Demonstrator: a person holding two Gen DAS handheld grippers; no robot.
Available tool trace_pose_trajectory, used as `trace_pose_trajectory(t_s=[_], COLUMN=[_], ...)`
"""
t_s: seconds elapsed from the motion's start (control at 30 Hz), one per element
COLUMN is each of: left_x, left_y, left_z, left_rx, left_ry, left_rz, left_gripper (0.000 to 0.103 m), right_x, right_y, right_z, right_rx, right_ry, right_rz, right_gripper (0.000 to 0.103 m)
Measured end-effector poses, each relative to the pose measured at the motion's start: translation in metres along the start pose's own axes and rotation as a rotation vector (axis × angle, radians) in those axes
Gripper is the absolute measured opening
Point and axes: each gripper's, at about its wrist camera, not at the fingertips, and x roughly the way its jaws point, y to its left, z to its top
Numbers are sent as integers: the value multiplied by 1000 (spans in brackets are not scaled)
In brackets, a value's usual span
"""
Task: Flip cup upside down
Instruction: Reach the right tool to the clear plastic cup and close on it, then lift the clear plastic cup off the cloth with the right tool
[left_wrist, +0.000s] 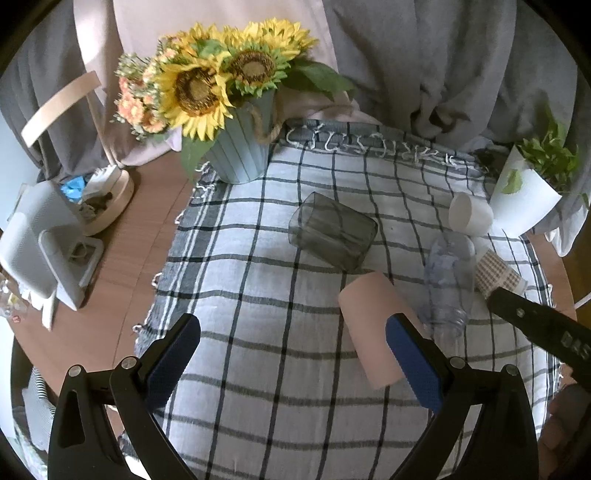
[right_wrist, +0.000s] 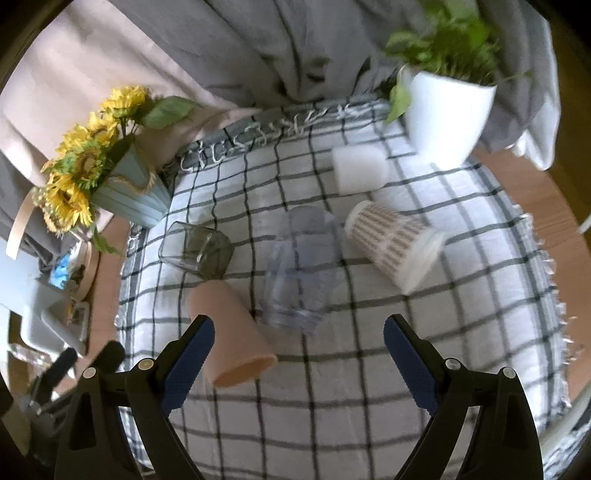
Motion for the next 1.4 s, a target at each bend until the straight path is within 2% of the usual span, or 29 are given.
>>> trace_pose_trajectory(t_s=[0.33, 0.6, 0.8, 0.97, 1.2, 1.4], left_x=[48, 73, 82, 84, 77, 60], left_y=[-3, -5, -3, -3, -6, -7], left_z=[19, 30, 33, 31, 28, 25], left_rx=[-11, -6, -19, -20, -11, -20], left_ry=[63, 85, 99, 102, 82, 51], left_rz=[11, 34, 50, 60, 80, 78], left_gripper=[102, 102, 102, 102, 102, 102], right_x=[77, 110, 128, 135, 130, 108], right_y=[-3, -5, -3, -3, -1, 0], right_z=[28, 38, 39, 38, 40, 41], right_rx=[102, 120, 106, 91, 38, 10], right_ry=[101, 141, 180, 201, 177, 123], right_rz=[7, -11, -32, -39, -52, -46], right_gripper=[92, 89, 82, 73, 73, 72])
